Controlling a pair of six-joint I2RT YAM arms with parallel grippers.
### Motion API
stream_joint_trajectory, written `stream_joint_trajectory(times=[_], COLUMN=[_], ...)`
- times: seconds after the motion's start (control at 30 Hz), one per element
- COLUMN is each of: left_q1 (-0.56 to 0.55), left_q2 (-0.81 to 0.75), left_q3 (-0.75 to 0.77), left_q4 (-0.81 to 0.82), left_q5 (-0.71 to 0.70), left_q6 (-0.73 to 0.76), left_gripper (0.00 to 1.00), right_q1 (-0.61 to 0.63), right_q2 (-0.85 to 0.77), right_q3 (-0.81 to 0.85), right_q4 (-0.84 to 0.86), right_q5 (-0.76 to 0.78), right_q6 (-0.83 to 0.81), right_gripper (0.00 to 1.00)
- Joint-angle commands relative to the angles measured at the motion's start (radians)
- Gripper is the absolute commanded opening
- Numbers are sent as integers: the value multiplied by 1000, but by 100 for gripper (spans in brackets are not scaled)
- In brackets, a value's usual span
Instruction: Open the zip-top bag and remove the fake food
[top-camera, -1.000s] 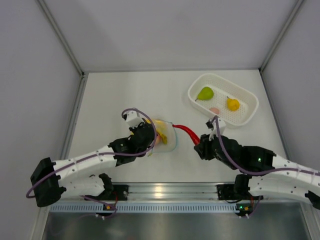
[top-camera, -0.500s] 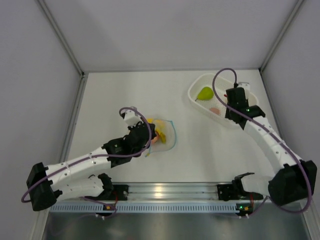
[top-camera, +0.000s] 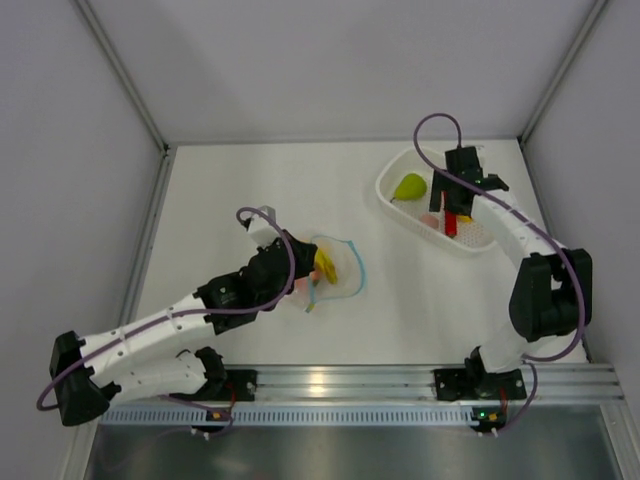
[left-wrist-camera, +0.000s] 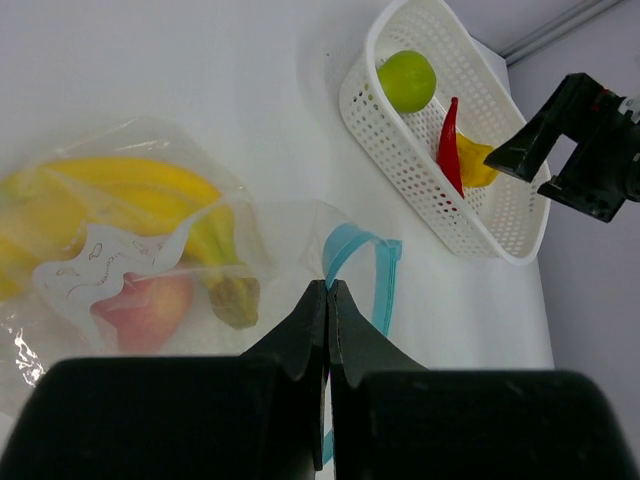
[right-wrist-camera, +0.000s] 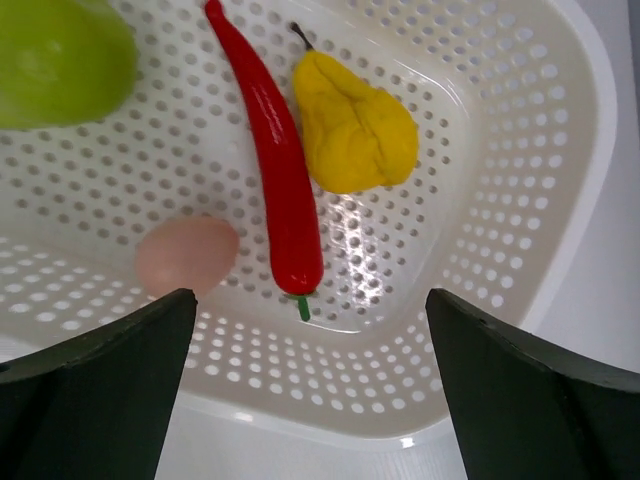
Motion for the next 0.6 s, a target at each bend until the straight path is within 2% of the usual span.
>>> stream_joint_trajectory(times=[0.0, 0.07, 0.1, 0.17, 0.2, 0.27, 0.3, 0.33, 0.4, 0.43, 0.57], left_q1=[2, 0, 2, 2, 2, 0, 2, 0, 2, 2, 2], left_q2=[9, 15, 21, 27, 38, 47, 58, 63, 75, 79, 92], left_q3=[49, 60, 62, 71, 74, 85, 88, 92, 101, 103, 109], left_q4=[12, 12, 13, 13, 13, 13, 13, 13, 13, 15, 15], left_q5=[26, 24, 21, 9, 9, 6, 4, 4, 4, 6, 18], left_q6=[-1, -22, -33, -59, -67, -85, -90, -95, -99, -104, -131], left_gripper=[0, 0, 0, 0, 0, 0, 0, 0, 0, 0, 0], right_q1=[21, 18, 18, 67, 107, 269, 320, 407, 484, 556, 711], right_q2=[-169, -298, -339, -456, -487, -553, -568, -587, -598, -598, -561], right_q3=[-25, -154, -200, -303, -320, -354, -365, -372, -388, -391, -383], right_q4=[99, 183, 282, 355, 367, 372, 380, 387, 395, 404, 420], right_q5=[-126, -373, -577, -646, -614, -559, -534, -520, -469, -441, -304], right_q6=[69, 109, 137, 222, 233, 275, 290, 304, 325, 332, 341], right_gripper=[99, 100, 99, 88, 85, 79, 71, 68, 60, 59, 58])
